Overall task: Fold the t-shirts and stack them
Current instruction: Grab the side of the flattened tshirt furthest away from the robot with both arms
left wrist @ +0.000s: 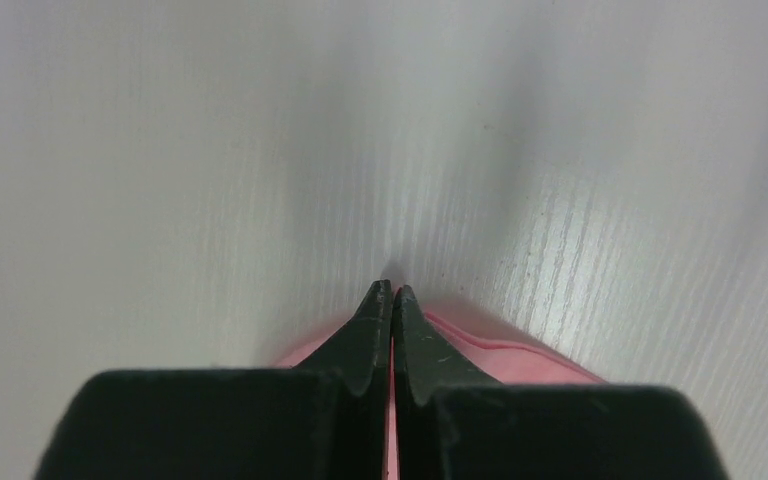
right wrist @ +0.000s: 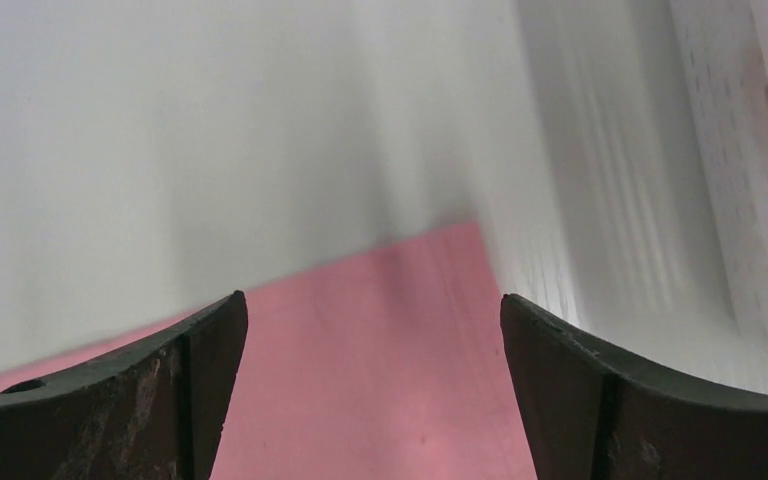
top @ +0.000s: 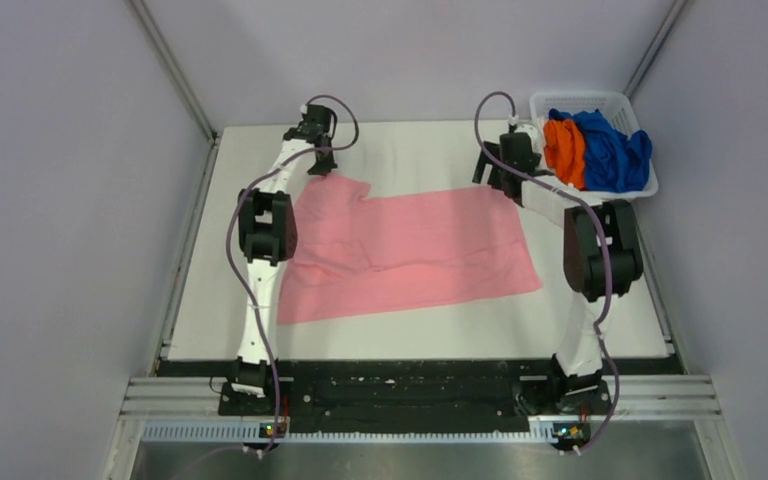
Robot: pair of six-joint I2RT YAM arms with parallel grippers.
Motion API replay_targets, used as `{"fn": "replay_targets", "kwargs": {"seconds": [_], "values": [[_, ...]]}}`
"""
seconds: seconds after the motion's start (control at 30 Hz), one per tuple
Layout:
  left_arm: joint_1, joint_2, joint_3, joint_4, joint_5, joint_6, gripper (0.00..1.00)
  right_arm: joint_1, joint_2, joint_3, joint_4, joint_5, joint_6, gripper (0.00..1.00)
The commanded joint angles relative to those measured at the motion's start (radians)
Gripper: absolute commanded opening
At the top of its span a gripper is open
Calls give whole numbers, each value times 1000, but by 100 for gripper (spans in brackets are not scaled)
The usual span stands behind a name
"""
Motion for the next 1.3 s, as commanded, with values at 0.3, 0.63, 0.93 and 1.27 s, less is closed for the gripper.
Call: {"fn": "replay_targets", "kwargs": {"seconds": [0.3,0.63,0.93,1.27], "values": [[-14,-373,-415,255,175,56,0,-8,351,470,-212,199,-47,83],[-25,-523,-629,314,249,54,0,-8,323,410,-259,169,-5,71],[-27,-630,-748,288,290,16,0,-8,326,394,-284,163,38,42],[-27,-718,-848,313,308,-36,0,-9,255,320,-246,215,51,22]]}}
